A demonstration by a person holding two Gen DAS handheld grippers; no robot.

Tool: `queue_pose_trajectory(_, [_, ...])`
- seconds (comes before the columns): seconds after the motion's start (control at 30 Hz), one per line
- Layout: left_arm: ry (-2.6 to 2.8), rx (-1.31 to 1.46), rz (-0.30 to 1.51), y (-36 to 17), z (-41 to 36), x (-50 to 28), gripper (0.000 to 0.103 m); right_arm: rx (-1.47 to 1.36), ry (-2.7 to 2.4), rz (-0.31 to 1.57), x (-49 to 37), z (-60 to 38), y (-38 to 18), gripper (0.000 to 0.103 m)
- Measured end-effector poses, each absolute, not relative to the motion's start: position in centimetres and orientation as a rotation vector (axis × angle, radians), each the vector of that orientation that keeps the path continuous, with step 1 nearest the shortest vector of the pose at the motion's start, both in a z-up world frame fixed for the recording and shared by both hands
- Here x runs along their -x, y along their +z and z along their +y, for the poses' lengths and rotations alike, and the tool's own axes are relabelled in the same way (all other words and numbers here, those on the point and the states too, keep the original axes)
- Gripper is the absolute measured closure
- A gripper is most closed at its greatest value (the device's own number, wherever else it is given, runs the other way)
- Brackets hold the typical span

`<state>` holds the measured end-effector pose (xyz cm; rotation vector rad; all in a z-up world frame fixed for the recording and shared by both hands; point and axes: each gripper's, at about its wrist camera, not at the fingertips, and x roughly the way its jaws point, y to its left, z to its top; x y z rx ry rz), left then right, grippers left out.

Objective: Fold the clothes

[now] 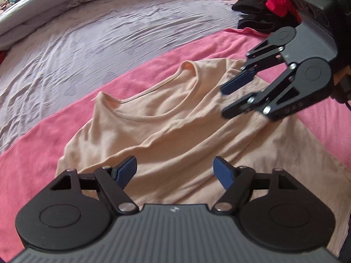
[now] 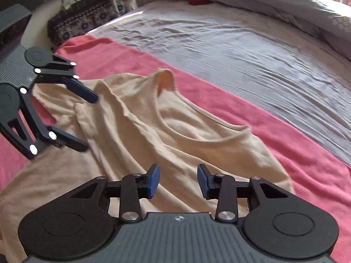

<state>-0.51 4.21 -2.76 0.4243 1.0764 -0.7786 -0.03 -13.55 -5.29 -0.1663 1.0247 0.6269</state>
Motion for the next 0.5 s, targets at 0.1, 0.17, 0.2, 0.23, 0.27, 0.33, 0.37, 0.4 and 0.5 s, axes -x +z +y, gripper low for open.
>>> queue_pose_trajectory(0.1, [-0.739, -0.468, 1.164, -5.9, 3.2, 0.5, 0.026, 0.261, 0.587, 1.075, -0.5, -12.6, -7.7, 0.069])
queue_pose_trajectory(0.17, [-0.735, -0.491, 1.141, -7.0, 3.6, 1.5, 0.023, 0.252, 0.540, 1.064, -0.8, -14.8, -8.2, 0.069])
queue_pose_trajectory(0.2, [-0.738, -0.492, 1.130, -6.9, 3.7, 1.8, 0.022, 0.242, 0.518, 1.058, -0.9, -16.0, -8.4, 0.069])
queue_pose_trajectory(0.23, [-0.734, -0.491, 1.134, -6.9, 3.8, 2.0, 0.022, 0.251, 0.465, 1.059, -1.3, -17.0, -8.3, 0.069])
queue_pose_trajectory(0.27, [-0.731, -0.484, 1.138, -6.9, 3.9, 2.0, 0.022, 0.263, 0.406, 1.062, -1.6, -17.8, -8.2, 0.070])
queue_pose_trajectory(0.33, [-0.729, -0.466, 1.143, -6.9, 4.1, 1.9, 0.022, 0.291, 0.287, 1.057, -2.1, -19.9, -8.0, 0.068])
queue_pose_trajectory(0.37, [-0.728, -0.461, 1.144, -6.9, 4.2, 1.9, 0.022, 0.296, 0.226, 1.067, -2.3, -21.0, -8.1, 0.066])
queue_pose_trajectory(0.4, [-0.726, -0.460, 1.144, -6.9, 4.2, 1.9, 0.022, 0.298, 0.165, 1.081, -2.6, -22.1, -8.3, 0.059])
queue_pose_trajectory(0.5, [-0.716, -0.462, 1.147, -6.8, 4.1, 2.0, 0.022, 0.271, 0.145, 1.078, -2.5, -23.5, -7.7, 0.048])
